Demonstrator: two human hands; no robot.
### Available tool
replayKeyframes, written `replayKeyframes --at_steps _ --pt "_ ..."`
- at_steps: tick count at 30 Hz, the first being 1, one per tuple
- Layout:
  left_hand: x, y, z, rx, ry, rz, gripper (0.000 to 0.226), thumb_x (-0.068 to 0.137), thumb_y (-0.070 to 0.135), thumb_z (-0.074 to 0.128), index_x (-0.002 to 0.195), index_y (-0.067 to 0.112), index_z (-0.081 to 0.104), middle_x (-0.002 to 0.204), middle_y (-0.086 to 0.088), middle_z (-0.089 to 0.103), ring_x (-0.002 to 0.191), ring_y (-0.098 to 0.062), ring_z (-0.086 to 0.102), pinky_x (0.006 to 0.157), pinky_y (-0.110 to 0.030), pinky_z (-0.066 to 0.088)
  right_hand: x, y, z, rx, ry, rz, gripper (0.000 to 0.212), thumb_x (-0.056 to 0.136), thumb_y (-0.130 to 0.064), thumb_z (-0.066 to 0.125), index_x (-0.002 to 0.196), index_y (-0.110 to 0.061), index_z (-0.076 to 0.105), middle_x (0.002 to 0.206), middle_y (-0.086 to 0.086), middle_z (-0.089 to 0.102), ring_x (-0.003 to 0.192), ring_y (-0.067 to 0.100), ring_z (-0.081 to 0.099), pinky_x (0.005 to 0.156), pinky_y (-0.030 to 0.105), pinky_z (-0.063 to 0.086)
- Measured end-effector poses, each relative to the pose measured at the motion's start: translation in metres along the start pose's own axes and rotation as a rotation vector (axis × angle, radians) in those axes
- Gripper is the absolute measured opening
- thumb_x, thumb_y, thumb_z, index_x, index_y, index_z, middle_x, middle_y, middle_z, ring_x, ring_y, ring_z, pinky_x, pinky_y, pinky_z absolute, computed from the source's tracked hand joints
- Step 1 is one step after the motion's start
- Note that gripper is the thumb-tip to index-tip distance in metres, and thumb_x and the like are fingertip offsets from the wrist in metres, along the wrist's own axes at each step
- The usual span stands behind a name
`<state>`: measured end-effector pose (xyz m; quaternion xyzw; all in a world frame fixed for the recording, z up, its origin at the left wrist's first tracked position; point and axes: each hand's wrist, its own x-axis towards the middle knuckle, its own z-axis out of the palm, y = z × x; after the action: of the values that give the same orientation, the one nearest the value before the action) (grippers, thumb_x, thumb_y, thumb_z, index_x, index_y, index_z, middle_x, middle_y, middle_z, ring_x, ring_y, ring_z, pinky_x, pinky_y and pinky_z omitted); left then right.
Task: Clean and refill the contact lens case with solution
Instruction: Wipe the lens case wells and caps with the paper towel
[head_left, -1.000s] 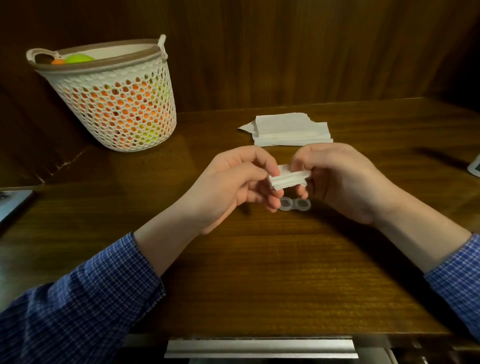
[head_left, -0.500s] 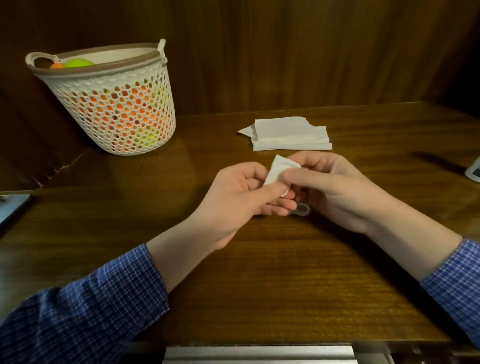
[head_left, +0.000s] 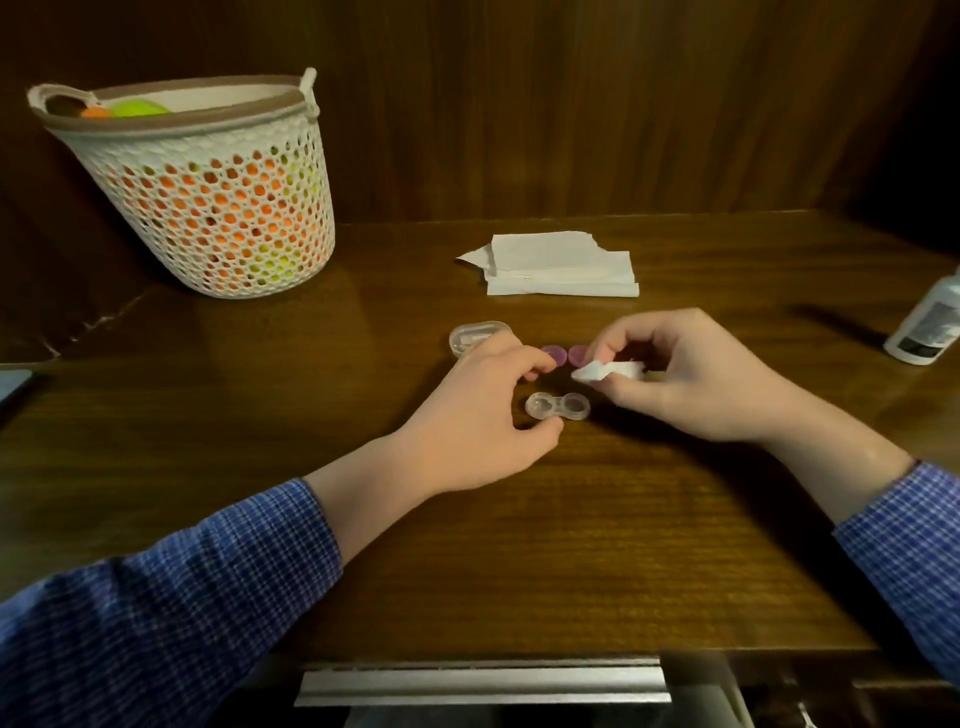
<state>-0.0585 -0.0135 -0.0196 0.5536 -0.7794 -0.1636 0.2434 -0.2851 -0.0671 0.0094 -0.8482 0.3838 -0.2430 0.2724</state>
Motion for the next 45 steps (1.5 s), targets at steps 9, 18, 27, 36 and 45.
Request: replayKeyframes --at_steps 9,18,27,36,45 --pt "0.005 0.000 0.000 -0.053 -0.038 -0.015 0.015 0.096 0.033 0.069 0.110 0.032 0.072 0.100 0.016 0.057 0.086 -0.005 0.057 0.069 -0.011 0.042 0.002 0.005 0.006 -0.049 -0.103 -0.113 0.019 0.084 -0.016 0.080 0.095 -0.031 0.081 0.102 -0.015 0.071 0.105 0.004 0.066 0.099 0.033 0.054" --pt "0.001 -0.002 -0.001 -0.174 0.007 0.003 0.011 0.088 0.015 0.076 0.096 0.023 0.078 0.079 0.012 0.068 0.077 -0.006 0.064 0.068 -0.021 0.056 0.004 0.004 0.015 -0.053 -0.175 -0.101 0.020 0.086 -0.020 0.079 0.105 -0.027 0.082 0.103 -0.013 0.068 0.101 0.006 0.064 0.084 0.018 0.052" --pt "0.000 -0.003 -0.001 -0.189 0.020 -0.016 0.015 0.086 0.015 0.079 0.098 0.024 0.080 0.078 0.016 0.068 0.073 0.002 0.063 0.065 -0.014 0.053 0.003 -0.005 0.020 -0.144 -0.196 -0.060 0.018 0.092 -0.020 0.074 0.106 -0.029 0.079 0.106 -0.023 0.061 0.106 -0.010 0.057 0.094 0.020 0.048" --pt "0.010 -0.006 -0.012 -0.852 0.054 -0.150 0.021 0.086 0.004 0.079 0.099 0.020 0.083 0.099 0.001 0.079 0.088 -0.011 0.071 0.075 -0.021 0.057 0.003 -0.009 0.022 0.150 0.002 -0.028 0.015 0.091 -0.027 0.068 0.104 -0.025 0.077 0.098 -0.013 0.067 0.095 0.012 0.064 0.079 0.021 0.051" --pt "0.009 -0.005 -0.013 -1.041 -0.078 -0.152 0.032 0.086 0.019 0.072 0.117 0.012 0.075 0.096 -0.007 0.078 0.082 -0.016 0.073 0.074 -0.027 0.060 0.003 -0.011 0.021 0.353 0.023 -0.055 0.024 0.089 -0.030 0.067 0.102 -0.014 0.078 0.095 -0.002 0.072 0.089 0.016 0.067 0.079 0.027 0.052"
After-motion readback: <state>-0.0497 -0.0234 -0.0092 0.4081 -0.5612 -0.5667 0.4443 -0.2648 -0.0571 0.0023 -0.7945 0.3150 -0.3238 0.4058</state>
